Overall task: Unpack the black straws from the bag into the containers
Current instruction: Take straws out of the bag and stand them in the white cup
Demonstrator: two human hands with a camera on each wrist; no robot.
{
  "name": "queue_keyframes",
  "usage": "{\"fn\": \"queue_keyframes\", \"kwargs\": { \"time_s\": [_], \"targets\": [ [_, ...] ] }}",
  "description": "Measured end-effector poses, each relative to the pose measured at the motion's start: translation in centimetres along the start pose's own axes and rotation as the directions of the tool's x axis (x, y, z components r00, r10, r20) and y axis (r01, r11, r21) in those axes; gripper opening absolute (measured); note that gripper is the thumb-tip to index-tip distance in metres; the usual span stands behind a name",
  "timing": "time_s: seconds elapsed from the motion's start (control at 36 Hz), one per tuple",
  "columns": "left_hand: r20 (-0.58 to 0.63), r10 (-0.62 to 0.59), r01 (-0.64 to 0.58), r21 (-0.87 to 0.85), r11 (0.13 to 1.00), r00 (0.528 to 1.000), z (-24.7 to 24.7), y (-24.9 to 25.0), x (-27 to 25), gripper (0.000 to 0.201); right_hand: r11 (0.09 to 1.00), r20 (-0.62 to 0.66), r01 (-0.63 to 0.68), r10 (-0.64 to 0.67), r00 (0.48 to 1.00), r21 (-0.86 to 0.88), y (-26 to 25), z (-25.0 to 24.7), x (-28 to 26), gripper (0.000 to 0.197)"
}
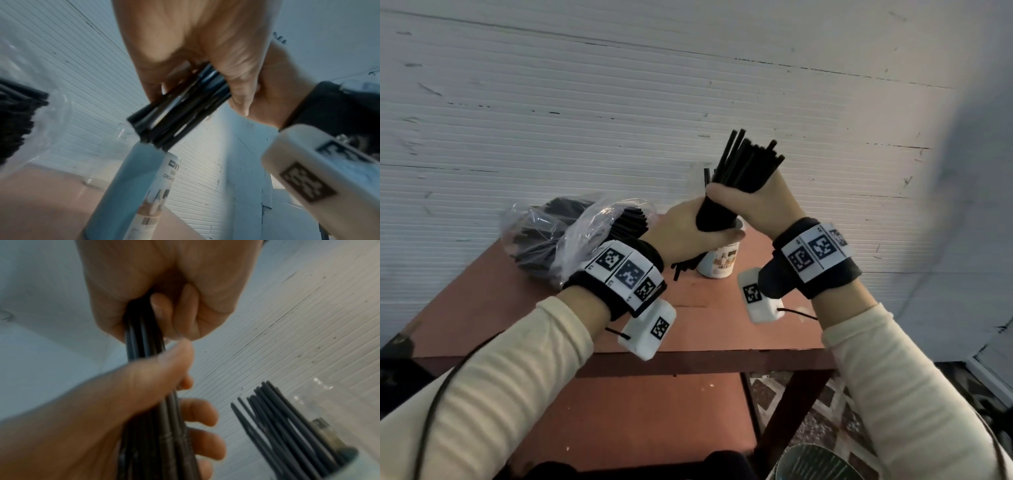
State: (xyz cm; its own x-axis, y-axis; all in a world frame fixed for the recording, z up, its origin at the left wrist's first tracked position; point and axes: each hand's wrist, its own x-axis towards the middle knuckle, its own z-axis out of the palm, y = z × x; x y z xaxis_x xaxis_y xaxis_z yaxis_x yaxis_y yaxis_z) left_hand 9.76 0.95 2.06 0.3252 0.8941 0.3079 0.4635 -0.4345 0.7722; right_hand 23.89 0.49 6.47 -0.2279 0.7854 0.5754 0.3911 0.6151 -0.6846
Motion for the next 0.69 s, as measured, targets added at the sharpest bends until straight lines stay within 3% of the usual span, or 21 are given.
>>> {"fn": "queue_keyframes", "kwargs": {
  "time_s": [0.08,0.22,0.33,0.39,0.47,0.53,0.69],
  "targets": [
    [-0.084,0.041,-0.042,-0.009,0.999,0.996,0.4,0.5,1.4,0.062,1.000,-0.110,-0.002,0.005,0.994,0.029,-0.2,-1.2,1.4,0.018],
    [-0.234,0.009,0.001,0.042,0.999,0.972,1.2,-0.7,3.8,0.106,0.998,-0.299,-0.045,0.055,0.953,0.039,0.9,-3.8,4.1,0.016],
    [-0.091,-0.236,0.244,0.078,0.967,0.967,1.7,-2.8,5.6,0.149,0.990,-0.352,-0.140,0.130,0.927,-0.003,2.6,-4.8,6.0,0.021],
    [-0.006,-0.305,0.304,0.074,0.950,0.952,1.9,-3.7,6.2,0.146,0.983,-0.343,-0.177,0.151,0.927,-0.046,3.5,-4.8,6.8,0.019],
    [0.086,-0.327,0.319,0.093,0.943,0.941,1.9,-4.5,7.0,0.116,0.973,-0.310,-0.211,0.173,0.935,-0.092,4.5,-4.2,7.9,0.019],
    [0.131,-0.303,0.290,0.109,0.951,0.944,1.9,-4.7,7.5,0.085,0.965,-0.262,-0.228,0.188,0.946,-0.131,5.0,-3.8,8.5,0.024],
    [0.191,-0.220,0.207,0.084,0.975,0.957,1.8,-5.3,8.4,0.050,0.918,-0.057,-0.301,0.296,0.953,-0.258,6.4,-2.2,9.3,0.036]
  ]
}}
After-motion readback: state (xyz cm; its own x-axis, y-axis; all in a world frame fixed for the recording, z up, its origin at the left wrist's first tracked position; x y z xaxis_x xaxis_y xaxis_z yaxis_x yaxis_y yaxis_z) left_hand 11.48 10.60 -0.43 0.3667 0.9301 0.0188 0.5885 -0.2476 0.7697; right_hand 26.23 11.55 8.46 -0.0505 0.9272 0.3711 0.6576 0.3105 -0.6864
